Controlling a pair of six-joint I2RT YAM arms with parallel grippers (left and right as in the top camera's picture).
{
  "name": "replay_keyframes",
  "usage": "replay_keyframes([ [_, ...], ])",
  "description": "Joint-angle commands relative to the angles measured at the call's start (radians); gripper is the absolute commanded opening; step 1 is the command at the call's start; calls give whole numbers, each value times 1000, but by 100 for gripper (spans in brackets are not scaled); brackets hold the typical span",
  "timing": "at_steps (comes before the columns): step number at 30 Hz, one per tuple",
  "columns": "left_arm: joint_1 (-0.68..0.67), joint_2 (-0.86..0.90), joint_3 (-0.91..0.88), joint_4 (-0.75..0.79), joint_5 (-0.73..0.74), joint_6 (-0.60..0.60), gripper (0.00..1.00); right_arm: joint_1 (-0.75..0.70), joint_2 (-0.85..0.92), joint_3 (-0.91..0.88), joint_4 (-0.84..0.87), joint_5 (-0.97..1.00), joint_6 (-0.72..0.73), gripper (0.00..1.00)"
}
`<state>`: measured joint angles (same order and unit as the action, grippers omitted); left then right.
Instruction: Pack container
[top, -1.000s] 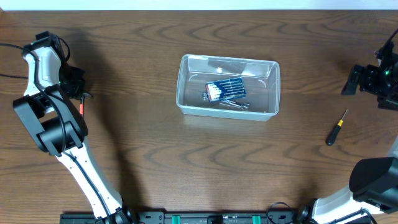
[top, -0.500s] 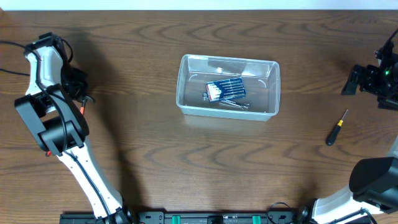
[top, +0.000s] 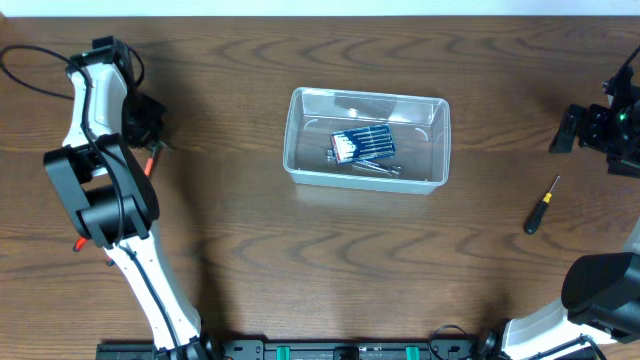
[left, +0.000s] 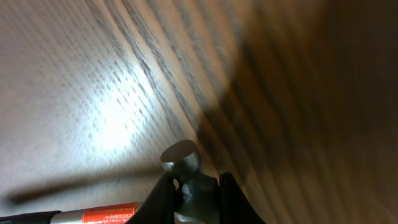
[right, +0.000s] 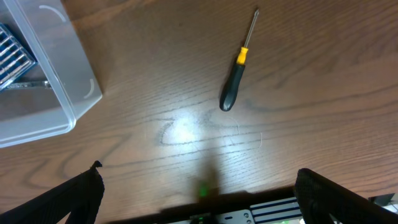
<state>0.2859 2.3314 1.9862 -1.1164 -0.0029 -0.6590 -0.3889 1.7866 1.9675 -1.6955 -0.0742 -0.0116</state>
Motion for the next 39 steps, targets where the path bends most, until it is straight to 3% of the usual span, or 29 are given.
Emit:
replay_keyframes([
  [1, -13, -105, 2, -5, -5, 59, 6, 11, -1, -2, -3, 6, -13, 99],
  [7, -55, -192, 2, -20, 14, 173, 6, 11, -1, -2, -3, 6, -13, 99],
  [13, -155, -286, 3, -36, 108, 522, 6, 11, -1, -2, -3, 6, -12, 99],
  [18, -286, -356, 3, -54, 107, 666, 6, 11, -1, -2, -3, 6, -12, 99],
  [29, -638, -420, 12, -53, 84, 715, 6, 11, -1, -3, 76, 18, -47, 99],
  [32, -736, -421, 20, -54, -16, 707, 6, 10, -1, -4, 96, 18, -50, 99],
  [39, -793, -420, 21, -46, -62, 673, 6, 10, -1, -8, 104, 19, -74, 99],
])
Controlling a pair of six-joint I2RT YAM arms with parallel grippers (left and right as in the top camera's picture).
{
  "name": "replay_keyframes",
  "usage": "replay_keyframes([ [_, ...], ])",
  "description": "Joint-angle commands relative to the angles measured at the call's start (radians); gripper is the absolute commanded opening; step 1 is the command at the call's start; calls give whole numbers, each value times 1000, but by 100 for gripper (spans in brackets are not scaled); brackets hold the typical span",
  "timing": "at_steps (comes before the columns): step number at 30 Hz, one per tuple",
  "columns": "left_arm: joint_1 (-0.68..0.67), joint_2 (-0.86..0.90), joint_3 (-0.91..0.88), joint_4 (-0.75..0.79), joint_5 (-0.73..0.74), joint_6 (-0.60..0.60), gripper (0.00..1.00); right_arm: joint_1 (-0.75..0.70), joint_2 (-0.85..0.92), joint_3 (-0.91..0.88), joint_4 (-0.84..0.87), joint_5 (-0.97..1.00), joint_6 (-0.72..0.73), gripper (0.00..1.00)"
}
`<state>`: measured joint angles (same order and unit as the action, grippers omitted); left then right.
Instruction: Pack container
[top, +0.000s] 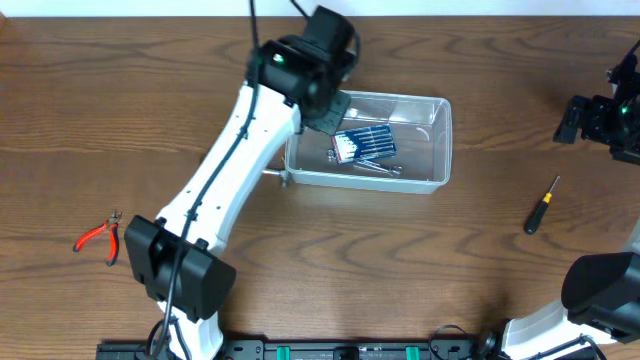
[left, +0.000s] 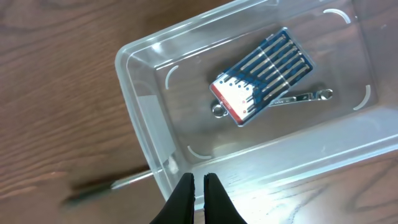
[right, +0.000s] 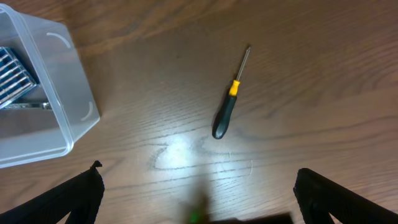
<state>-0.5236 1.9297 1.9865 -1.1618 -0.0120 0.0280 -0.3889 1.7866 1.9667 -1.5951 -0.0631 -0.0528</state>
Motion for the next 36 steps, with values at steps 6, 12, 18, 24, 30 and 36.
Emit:
replay_keyframes([
  [6, 17, -19, 20, -2, -53, -18, 6, 10, -1, -12, 6, 7, -34, 99],
  [12, 27, -19, 20, -4, -53, -26, 6, 10, -1, -26, 12, 7, -34, 99],
  [18, 70, -19, 20, -15, -53, -96, 6, 10, -1, -32, 18, 7, -34, 99],
  [24, 124, -19, 20, -28, -53, -233, 6, 10, -1, -32, 21, 7, -34, 99],
  [30, 186, -19, 20, -46, -53, -532, 6, 10, -1, -32, 21, 7, -34, 99],
  [36, 217, -19, 19, -82, -53, -704, 6, 10, -1, -32, 21, 7, -34, 99],
])
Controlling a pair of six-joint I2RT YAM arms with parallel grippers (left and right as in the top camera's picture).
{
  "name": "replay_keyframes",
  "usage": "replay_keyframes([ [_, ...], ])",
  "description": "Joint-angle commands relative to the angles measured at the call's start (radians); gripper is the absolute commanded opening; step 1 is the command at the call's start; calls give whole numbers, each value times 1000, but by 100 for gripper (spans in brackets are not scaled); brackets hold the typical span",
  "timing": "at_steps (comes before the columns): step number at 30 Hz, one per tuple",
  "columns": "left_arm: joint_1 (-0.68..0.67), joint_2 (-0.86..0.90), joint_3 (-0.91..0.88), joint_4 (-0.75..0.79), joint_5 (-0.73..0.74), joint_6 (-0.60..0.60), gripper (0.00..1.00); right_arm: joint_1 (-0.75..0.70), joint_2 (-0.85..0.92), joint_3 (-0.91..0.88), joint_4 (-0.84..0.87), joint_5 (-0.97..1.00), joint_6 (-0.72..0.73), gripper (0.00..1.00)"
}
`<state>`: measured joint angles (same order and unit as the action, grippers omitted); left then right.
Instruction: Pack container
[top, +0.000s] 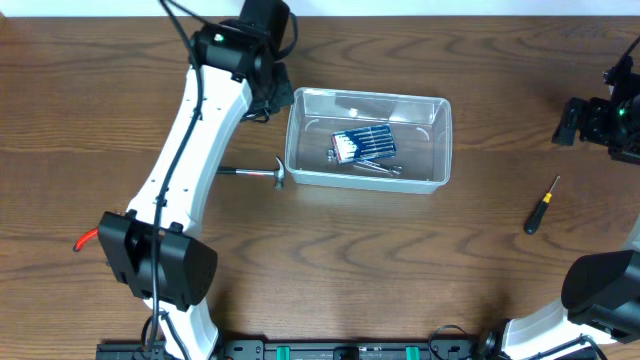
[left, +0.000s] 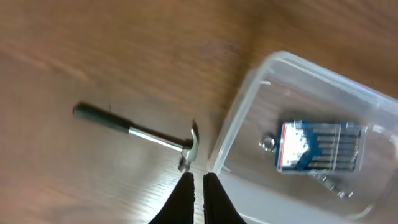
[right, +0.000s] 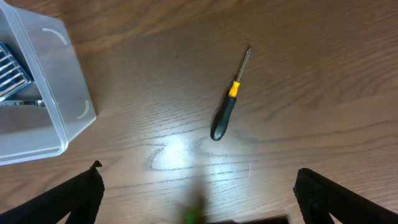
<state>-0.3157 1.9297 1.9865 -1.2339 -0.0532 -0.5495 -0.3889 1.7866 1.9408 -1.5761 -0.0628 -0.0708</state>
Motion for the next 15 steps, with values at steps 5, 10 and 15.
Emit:
replay_keyframes([
  [5, 38, -19, 18, -77, -43, 65, 6, 10, -1, -6, 2, 6, -17, 99],
  [10, 77, -18, 3, -170, -94, 286, 6, 10, -1, -6, 2, 6, -17, 99],
  [15, 116, -18, -54, -166, -85, 365, 17, 10, -1, -6, 2, 6, -16, 99],
])
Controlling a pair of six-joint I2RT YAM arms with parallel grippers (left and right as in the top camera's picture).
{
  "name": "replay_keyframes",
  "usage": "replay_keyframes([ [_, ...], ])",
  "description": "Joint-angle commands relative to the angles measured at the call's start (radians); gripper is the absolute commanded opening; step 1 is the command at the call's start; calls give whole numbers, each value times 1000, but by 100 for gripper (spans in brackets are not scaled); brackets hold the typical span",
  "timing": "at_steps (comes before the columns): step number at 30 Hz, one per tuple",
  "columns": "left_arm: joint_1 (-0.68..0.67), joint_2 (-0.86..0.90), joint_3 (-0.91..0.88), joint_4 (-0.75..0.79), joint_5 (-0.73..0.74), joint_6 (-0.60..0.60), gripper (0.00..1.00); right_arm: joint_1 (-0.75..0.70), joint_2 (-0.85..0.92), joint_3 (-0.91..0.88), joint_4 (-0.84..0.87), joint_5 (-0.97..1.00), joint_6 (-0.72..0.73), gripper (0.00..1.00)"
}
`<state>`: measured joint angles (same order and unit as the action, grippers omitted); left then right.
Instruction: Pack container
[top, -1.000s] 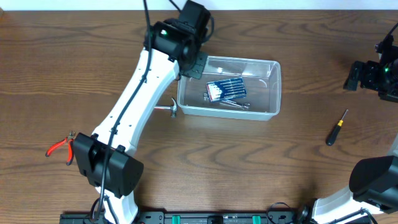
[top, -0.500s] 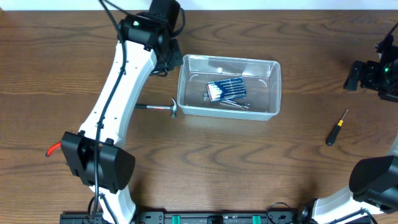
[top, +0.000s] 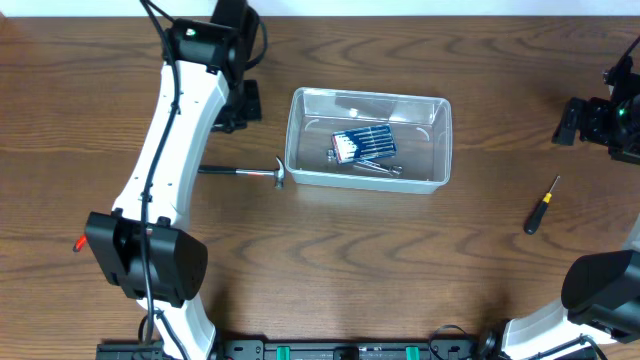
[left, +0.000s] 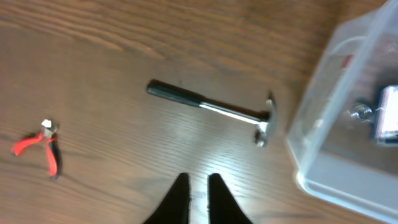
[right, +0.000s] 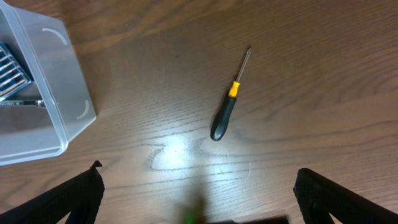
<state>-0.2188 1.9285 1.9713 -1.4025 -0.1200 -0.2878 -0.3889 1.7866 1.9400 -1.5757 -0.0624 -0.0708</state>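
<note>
The clear plastic container (top: 368, 138) stands mid-table and holds a blue bit set (top: 362, 145) and a small wrench. A hammer (top: 245, 172) with a dark handle lies flat on the table, its head beside the container's left wall (left: 323, 130). My left gripper (left: 198, 186) is shut and empty, raised above the table left of the container (top: 235, 105). A black-and-yellow screwdriver (right: 227, 106) lies at the right. My right gripper (right: 199, 199) hangs open above the table near it.
Red-handled pliers (left: 40, 146) lie at the far left of the table, mostly hidden under the left arm in the overhead view. The left arm (top: 170, 150) stretches over the table's left side.
My left gripper has moved left, away from the container's corner; its view now takes in the pliers. The hammer lies where it was. The right arm is unchanged.
My left gripper was first shut on the hammer's head at the far left, by the pliers. Then it was at the container's left end, shut and empty, with the hammer outside the wall. The hammer has since lain on the table while the gripper moved off left.
</note>
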Motion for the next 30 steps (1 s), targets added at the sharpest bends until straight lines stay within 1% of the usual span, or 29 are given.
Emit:
replay_keyframes([
  [1, 23, -17, -54, 9, -8, 114, 39, 10, -1, -5, 1, 6, -16, 99],
  [2, 26, -17, -77, 24, 22, 135, 55, 10, -1, -5, 0, 6, -16, 99],
  [3, 26, -17, -95, 37, 51, 156, 62, 10, -1, -5, -2, 6, -17, 99],
  [5, 27, -17, -136, 68, 108, 189, 65, 10, -1, -5, -4, 6, -17, 99],
  [7, 27, -17, -181, 104, 137, 191, 67, 10, -1, -5, -4, 6, -17, 99],
  [8, 27, -17, -196, 114, 140, 191, 68, 10, -1, -5, -5, 6, -16, 99],
  [10, 27, -17, -240, 149, 140, 193, 73, 10, -1, -5, -5, 6, -16, 99],
  [12, 27, -17, -291, 190, 163, 222, 76, 10, -1, -5, -5, 6, -17, 99],
  [15, 27, -17, -373, 250, 239, 293, 77, 10, -1, -5, -6, 6, -17, 99],
  [20, 27, -17, -476, 340, 248, 423, 78, 10, -1, -5, -6, 6, -17, 99],
  [23, 27, -17, -483, 369, 248, 494, 78, 10, -1, -5, -6, 6, -16, 99],
  [27, 27, -14, -483, 410, 248, 564, 89, 10, -1, -5, -7, 6, -17, 99],
  [29, 27, -11, -483, 433, 248, 570, 98, 10, -1, -5, -10, 6, -17, 99],
  [30, 27, -9, -483, 442, 248, 573, 99, 10, -1, -5, -12, 6, -16, 99],
])
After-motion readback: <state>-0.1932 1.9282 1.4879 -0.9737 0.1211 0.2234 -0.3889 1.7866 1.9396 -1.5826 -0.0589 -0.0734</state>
